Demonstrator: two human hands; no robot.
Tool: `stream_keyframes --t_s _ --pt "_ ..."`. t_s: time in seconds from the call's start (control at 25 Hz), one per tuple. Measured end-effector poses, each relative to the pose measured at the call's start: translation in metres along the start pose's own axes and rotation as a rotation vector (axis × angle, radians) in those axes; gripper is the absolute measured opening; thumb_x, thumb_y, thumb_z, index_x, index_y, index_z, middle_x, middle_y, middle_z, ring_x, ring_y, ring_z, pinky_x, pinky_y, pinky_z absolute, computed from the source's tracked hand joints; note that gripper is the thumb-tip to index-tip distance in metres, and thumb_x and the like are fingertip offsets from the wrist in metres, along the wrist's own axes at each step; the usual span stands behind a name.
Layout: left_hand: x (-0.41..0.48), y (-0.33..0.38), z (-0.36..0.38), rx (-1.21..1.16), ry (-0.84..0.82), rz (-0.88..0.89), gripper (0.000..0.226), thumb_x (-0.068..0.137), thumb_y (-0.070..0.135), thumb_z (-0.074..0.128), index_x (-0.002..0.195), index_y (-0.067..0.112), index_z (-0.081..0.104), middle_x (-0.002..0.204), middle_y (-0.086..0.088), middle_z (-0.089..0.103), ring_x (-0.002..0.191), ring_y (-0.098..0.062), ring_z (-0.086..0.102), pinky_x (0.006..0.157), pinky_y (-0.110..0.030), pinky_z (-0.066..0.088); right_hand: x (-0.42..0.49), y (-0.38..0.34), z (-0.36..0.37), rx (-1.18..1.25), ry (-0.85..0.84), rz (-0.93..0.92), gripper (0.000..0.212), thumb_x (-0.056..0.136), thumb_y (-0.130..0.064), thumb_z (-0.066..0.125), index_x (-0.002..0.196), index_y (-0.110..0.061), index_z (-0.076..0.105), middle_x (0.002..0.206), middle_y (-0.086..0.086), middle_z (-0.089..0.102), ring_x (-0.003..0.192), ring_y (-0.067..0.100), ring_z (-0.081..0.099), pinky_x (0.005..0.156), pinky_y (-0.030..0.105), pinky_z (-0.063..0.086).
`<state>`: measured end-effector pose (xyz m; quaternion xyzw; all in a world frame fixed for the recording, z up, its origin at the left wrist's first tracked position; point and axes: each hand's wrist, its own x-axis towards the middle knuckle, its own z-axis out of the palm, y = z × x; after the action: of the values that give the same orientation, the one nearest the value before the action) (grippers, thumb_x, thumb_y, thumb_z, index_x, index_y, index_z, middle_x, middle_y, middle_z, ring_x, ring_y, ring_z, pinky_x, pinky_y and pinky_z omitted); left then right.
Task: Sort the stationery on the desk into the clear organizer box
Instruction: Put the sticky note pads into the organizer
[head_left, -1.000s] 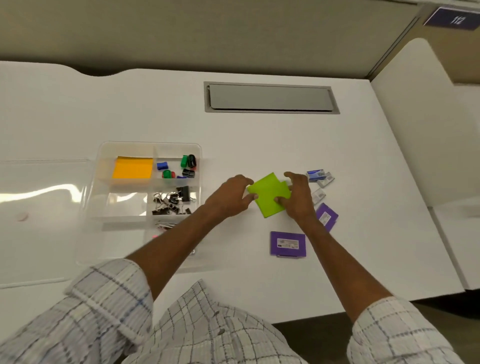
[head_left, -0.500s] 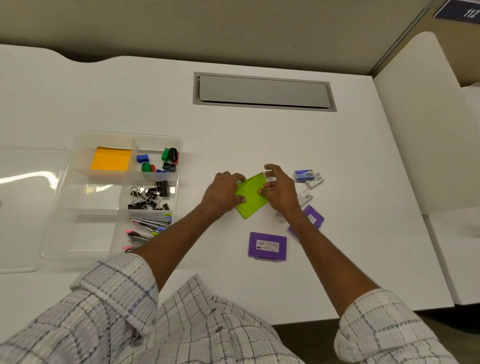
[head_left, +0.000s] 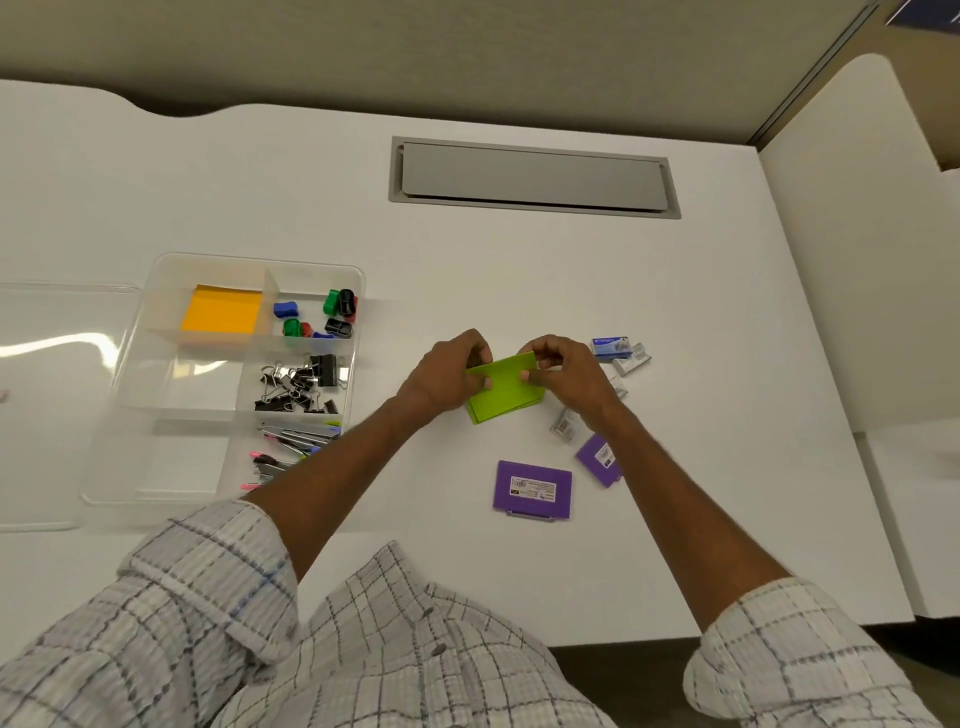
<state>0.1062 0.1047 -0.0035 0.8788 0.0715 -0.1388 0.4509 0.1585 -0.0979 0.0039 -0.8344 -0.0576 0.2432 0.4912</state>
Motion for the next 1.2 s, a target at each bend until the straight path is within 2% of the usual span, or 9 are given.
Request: stream_keyframes --t_s 0.12,0.28,0.44,0.56,0.76,0.88,1.04,1.12,1.2 --pt "-0.006 0.005 -0.009 -0.165 0.039 0.051 0.03 0.08 0.005 0.074 0.107 0.012 0.061 0.104 -0.005 0.069 0.091 -0.024 0.065 0.077 -0.036 0.052 -0.002 -0.004 -0.001 0.084 0.034 0.013 0.031 0.083 -0.015 0.078 0.112 -0.015 0.068 0.11 0.004 0.073 0.101 0.019 0.067 0.088 0.037 0.056" --pt "-0.014 0.01 -0.029 -0.412 0.124 -0.009 0.039 0.081 0.011 0.078 0.117 0.014 0.065 0.1 0.003 0.066 0.089 -0.013 0.062 0.081 -0.032 0.052 -0.004 -0.018 0.008 0.196 0.058 0.044 0.035 0.086 -0.014 0.076 0.12 -0.013 0.066 0.095 0.009 0.072 0.087 0.02 0.069 0.08 0.039 0.058" --pt "-0.026 0.001 -0.055 -0.637 0.262 -0.142 0.041 0.084 0.013 0.078 0.122 0.008 0.064 0.108 -0.013 0.066 0.098 -0.026 0.066 0.091 -0.044 0.057 -0.001 -0.044 0.026 0.451 0.045 0.072 0.03 0.086 -0.008 0.075 0.115 -0.011 0.066 0.102 0.012 0.072 0.092 0.022 0.069 0.079 0.034 0.059" --pt "-0.039 -0.009 -0.076 -0.733 0.312 -0.188 0.038 0.086 0.008 0.075 0.12 0.0 0.062 0.101 -0.018 0.067 0.1 -0.033 0.069 0.087 -0.043 0.06 0.0 -0.064 0.044 0.556 0.007 0.063 0.029 0.087 -0.005 0.073 0.114 -0.009 0.064 0.105 0.012 0.072 0.094 0.022 0.07 0.083 0.034 0.059" --pt "-0.062 -0.033 -0.118 -0.741 0.453 -0.168 0.035 0.082 0.011 0.079 0.115 0.005 0.068 0.099 -0.012 0.074 0.091 -0.021 0.073 0.077 -0.024 0.061 0.002 -0.098 0.083 0.559 -0.021 0.051 0.031 0.085 -0.002 0.073 0.113 -0.01 0.065 0.105 0.011 0.072 0.093 0.02 0.071 0.077 0.026 0.058" --pt "-0.075 -0.056 -0.149 -0.769 0.563 -0.176 0.036 0.08 0.012 0.08 0.114 0.006 0.071 0.099 -0.013 0.075 0.087 -0.017 0.073 0.08 -0.027 0.06 0.005 -0.12 0.117 0.495 -0.053 0.033 0.038 0.083 0.005 0.071 0.119 -0.004 0.064 0.107 0.01 0.071 0.094 0.019 0.068 0.079 0.027 0.057" --pt "-0.087 -0.094 -0.195 -0.671 0.651 -0.195 0.028 0.088 0.006 0.071 0.115 0.002 0.072 0.099 -0.013 0.073 0.071 -0.004 0.067 0.075 -0.021 0.057 0.014 -0.157 0.175 0.411 0.022 0.022 0.043 0.08 0.005 0.073 0.122 -0.002 0.063 0.111 0.019 0.07 0.094 0.022 0.066 0.089 0.038 0.059" --pt "-0.091 -0.112 -0.219 -0.602 0.681 -0.214 0.027 0.088 0.004 0.07 0.115 0.001 0.071 0.1 -0.015 0.073 0.069 -0.006 0.066 0.076 -0.024 0.057 0.017 -0.175 0.206 0.328 0.092 0.006 0.043 0.078 0.0 0.077 0.118 -0.008 0.063 0.106 0.015 0.07 0.087 0.019 0.067 0.082 0.036 0.06" --pt "-0.093 -0.129 -0.242 -0.518 0.682 -0.238 0.029 0.088 0.003 0.07 0.116 0.002 0.071 0.107 -0.019 0.073 0.081 -0.016 0.068 0.084 -0.034 0.059 0.021 -0.189 0.234 0.233 0.154 -0.044 0.038 0.075 -0.004 0.08 0.11 -0.011 0.065 0.1 0.006 0.071 0.076 0.006 0.066 0.074 0.028 0.057"
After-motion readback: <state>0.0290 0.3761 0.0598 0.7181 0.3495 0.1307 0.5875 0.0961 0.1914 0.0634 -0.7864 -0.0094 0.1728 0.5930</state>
